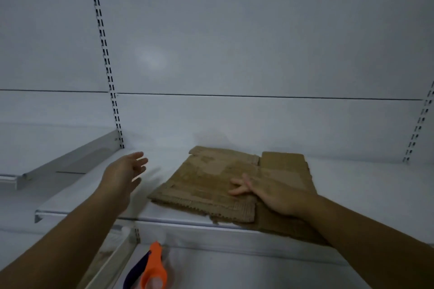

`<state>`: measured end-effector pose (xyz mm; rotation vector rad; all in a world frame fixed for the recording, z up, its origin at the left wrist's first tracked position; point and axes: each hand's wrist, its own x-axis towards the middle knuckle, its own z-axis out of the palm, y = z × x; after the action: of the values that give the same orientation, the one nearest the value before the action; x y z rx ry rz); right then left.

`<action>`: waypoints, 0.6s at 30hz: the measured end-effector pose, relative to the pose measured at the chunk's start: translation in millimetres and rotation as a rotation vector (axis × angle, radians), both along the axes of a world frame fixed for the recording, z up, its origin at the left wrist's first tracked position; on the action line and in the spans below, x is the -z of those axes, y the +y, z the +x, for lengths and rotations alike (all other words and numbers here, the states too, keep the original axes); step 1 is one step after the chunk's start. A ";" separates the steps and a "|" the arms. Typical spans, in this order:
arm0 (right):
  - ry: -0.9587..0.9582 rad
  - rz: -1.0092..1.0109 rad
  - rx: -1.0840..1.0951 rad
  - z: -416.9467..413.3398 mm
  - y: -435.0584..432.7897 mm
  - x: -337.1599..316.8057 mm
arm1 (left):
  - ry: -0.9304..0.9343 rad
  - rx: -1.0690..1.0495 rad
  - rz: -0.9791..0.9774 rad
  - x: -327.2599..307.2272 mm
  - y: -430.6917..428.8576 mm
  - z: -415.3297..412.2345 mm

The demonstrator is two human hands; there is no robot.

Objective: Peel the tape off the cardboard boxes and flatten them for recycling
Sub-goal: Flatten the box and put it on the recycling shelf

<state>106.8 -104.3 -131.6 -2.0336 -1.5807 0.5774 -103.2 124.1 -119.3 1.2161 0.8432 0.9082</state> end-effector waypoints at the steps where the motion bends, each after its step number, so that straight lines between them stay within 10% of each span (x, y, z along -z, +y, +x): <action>1: -0.124 0.039 -0.004 -1.0 1.5 6.8 | 0.064 0.009 0.081 -1.6 1.3 3.6; 11: -0.704 -0.013 0.163 19.1 -30.2 12.2 | 0.973 0.365 0.824 16.2 -29.8 111.4; 18: -0.281 -0.248 1.034 53.4 -67.5 30.3 | 0.925 0.204 0.822 37.7 -42.9 127.8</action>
<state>160.2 -171.7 -161.9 -2.8113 -0.3904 0.0781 24.6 81.2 -157.0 2.4929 1.0517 0.4843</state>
